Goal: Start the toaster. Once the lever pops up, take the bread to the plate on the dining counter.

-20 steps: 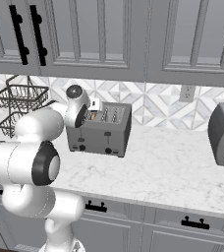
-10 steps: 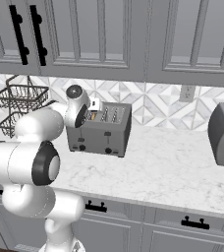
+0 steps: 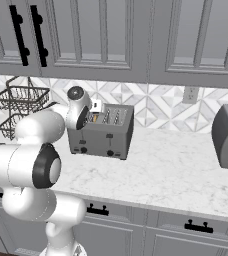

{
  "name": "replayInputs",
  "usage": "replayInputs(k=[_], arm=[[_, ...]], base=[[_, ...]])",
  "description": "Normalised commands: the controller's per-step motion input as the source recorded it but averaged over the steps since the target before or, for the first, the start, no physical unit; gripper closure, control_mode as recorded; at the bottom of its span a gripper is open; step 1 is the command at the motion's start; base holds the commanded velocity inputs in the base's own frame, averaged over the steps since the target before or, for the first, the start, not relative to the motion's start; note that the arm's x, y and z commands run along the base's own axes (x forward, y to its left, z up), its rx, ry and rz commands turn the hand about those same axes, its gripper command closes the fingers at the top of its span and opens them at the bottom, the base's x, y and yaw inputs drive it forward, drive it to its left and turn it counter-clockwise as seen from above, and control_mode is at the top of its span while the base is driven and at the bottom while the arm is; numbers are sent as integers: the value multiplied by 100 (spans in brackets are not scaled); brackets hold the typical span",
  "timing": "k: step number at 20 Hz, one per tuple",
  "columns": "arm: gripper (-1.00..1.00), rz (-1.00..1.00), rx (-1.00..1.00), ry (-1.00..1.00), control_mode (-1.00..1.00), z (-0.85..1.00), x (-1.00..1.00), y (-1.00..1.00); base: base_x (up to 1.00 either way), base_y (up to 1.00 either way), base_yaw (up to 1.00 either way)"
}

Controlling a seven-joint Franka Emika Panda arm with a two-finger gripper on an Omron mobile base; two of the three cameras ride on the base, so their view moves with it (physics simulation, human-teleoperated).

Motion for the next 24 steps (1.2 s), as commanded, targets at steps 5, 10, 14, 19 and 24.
replayInputs(k=[5, 10, 14, 19, 24], arm=[[-100, 0, 0, 0, -100, 0, 0, 0], [-100, 0, 0, 0, -100, 0, 0, 0], [-100, 0, 0, 0, -100, 0, 0, 0], [-100, 0, 0, 0, -100, 0, 0, 0], [-100, 0, 0, 0, -100, 0, 0, 0]], base=[[0, 0, 0], [0, 0, 0], [0, 0, 0], [0, 0, 0], [0, 0, 0]])
